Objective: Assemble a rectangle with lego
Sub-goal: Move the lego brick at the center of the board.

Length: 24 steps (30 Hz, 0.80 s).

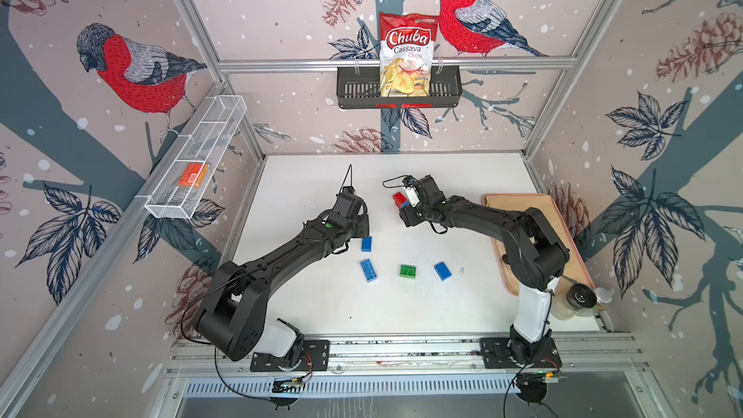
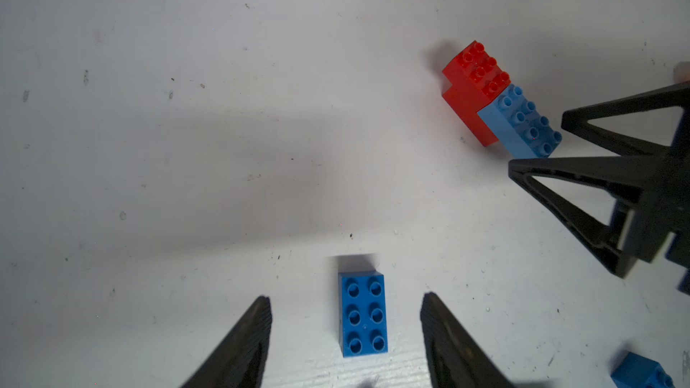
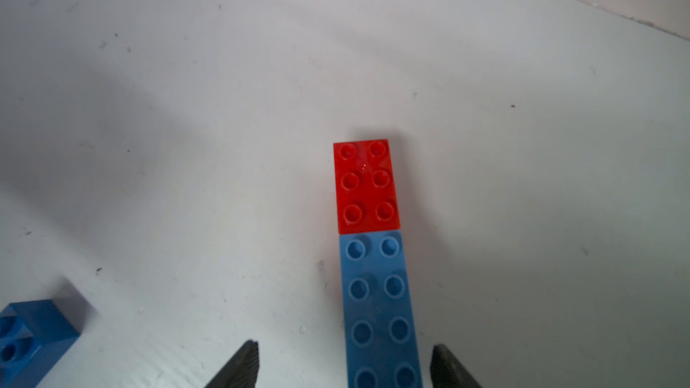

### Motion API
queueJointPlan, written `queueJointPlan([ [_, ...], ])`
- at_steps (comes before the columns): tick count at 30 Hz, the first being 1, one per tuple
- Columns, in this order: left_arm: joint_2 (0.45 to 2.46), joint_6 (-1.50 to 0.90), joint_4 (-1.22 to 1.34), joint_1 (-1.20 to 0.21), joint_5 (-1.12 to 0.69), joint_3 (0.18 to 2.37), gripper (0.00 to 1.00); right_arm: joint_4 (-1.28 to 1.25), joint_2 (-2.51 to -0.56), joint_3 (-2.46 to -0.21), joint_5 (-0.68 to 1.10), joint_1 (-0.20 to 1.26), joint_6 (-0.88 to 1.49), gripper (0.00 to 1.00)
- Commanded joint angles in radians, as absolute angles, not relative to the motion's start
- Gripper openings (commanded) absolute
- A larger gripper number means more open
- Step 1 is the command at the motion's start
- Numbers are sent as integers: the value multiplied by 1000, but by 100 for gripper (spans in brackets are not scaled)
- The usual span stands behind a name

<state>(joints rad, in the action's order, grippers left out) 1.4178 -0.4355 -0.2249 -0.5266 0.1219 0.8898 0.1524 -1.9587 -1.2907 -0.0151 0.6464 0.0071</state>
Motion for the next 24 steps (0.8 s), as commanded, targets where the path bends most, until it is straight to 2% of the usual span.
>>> queueJointPlan([
  [1,1384,-429,-144,-523,80,881,64,177,-1991,-1324,-69,649,-35,76],
  [10,1341,-434,-143,-522,81,867,65,167,-2090,-1418,-72,647,-44,69],
  [14,1332,-433,-143,-523,90,865,65,161,-2107,-1442,-95,647,-35,59],
  [19,1336,-440,-137,-522,82,859,66,122,-2076,-1401,-129,639,0,39],
  [24,1341,-441,-138,-522,77,862,66,95,-1991,-1312,-172,601,98,33],
])
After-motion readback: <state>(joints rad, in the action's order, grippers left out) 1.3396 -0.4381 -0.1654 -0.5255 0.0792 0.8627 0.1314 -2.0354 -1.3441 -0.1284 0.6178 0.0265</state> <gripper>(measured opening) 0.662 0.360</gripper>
